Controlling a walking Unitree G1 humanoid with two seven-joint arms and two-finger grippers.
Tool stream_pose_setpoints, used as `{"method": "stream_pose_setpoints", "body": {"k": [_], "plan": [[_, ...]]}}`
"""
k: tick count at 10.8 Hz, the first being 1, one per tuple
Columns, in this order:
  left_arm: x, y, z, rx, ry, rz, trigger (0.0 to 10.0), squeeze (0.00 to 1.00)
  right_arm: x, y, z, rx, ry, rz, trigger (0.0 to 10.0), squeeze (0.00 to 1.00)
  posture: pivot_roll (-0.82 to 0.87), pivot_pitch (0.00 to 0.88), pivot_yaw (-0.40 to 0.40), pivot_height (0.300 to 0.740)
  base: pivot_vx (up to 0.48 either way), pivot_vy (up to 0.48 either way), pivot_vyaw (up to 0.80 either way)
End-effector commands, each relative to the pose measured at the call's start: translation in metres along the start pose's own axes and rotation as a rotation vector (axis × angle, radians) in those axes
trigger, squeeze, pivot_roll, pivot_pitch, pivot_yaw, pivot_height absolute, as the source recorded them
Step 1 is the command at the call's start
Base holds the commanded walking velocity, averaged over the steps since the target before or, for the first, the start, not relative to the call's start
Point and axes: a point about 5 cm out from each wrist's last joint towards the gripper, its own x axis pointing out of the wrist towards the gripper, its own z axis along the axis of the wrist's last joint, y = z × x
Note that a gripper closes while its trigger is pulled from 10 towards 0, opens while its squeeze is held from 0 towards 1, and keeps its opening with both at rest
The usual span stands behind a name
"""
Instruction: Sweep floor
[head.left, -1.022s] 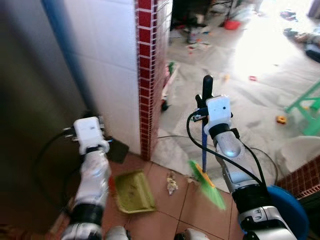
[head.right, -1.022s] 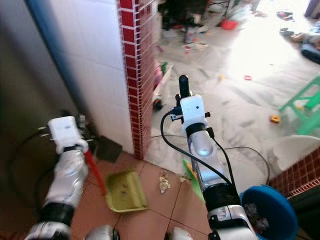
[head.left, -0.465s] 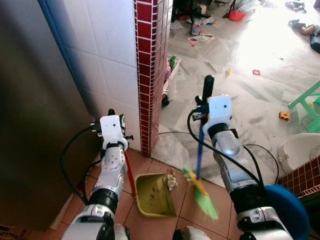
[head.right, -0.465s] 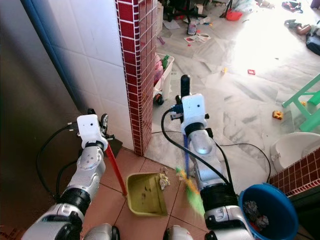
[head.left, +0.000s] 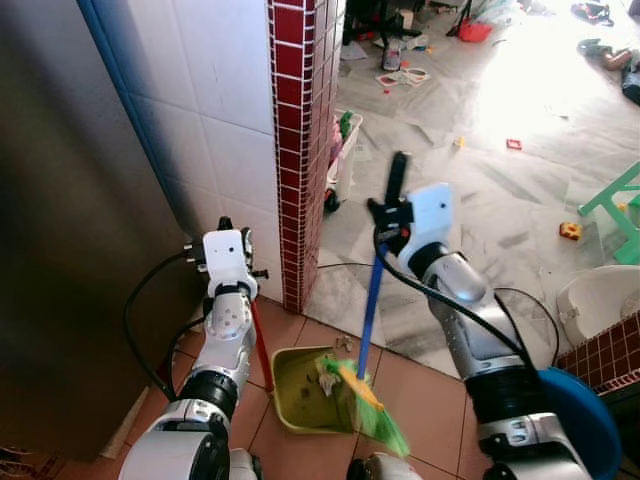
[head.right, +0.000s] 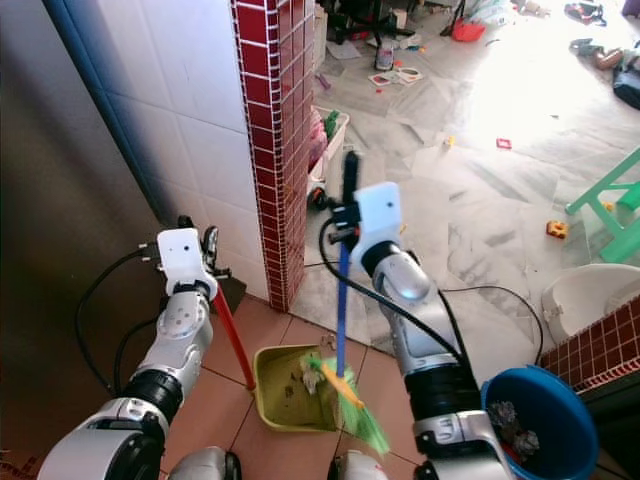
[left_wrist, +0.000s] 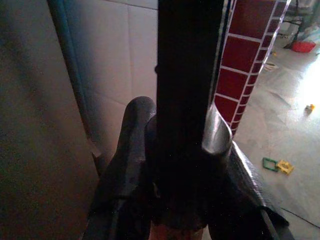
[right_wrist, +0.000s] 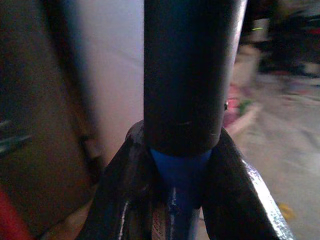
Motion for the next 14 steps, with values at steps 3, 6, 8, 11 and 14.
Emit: {"method": "stream_pose_setpoints", "body": {"k": [3, 6, 8, 11, 14], "plan": [[0.003, 0.001, 0.001, 0.017, -0.005, -0.017, 10.0, 0.00, 0.000, 0.007, 0.043, 0.016, -0.094, 0.236, 10.0, 0.00, -0.07, 0.076, 0.015, 0.740, 0.000, 0.000, 0.00], [0.004, 0.000, 0.001, 0.024, -0.001, -0.030, 10.0, 0.00, 0.005, -0.007, 0.086, -0.091, -0.219, 0.248, 10.0, 0.00, -0.07, 0.070, 0.017, 0.740, 0.000, 0.000, 0.00], [0.005, 0.000, 0.001, 0.024, 0.002, -0.035, 10.0, 0.00, 0.006, -0.022, 0.100, -0.184, -0.296, 0.158, 10.0, 0.00, -0.07, 0.070, 0.018, 0.740, 0.000, 0.000, 0.00], [0.005, 0.000, 0.001, 0.025, -0.005, -0.047, 10.0, 0.00, 0.010, -0.034, 0.087, -0.232, -0.309, 0.001, 10.0, 0.00, -0.05, 0.078, 0.024, 0.740, 0.000, 0.000, 0.00], [0.007, 0.004, 0.005, 0.016, -0.010, -0.071, 10.0, 0.00, 0.029, -0.006, 0.028, -0.121, -0.170, 0.010, 10.0, 0.00, -0.01, 0.086, 0.052, 0.740, 0.000, 0.000, 0.00]]}}
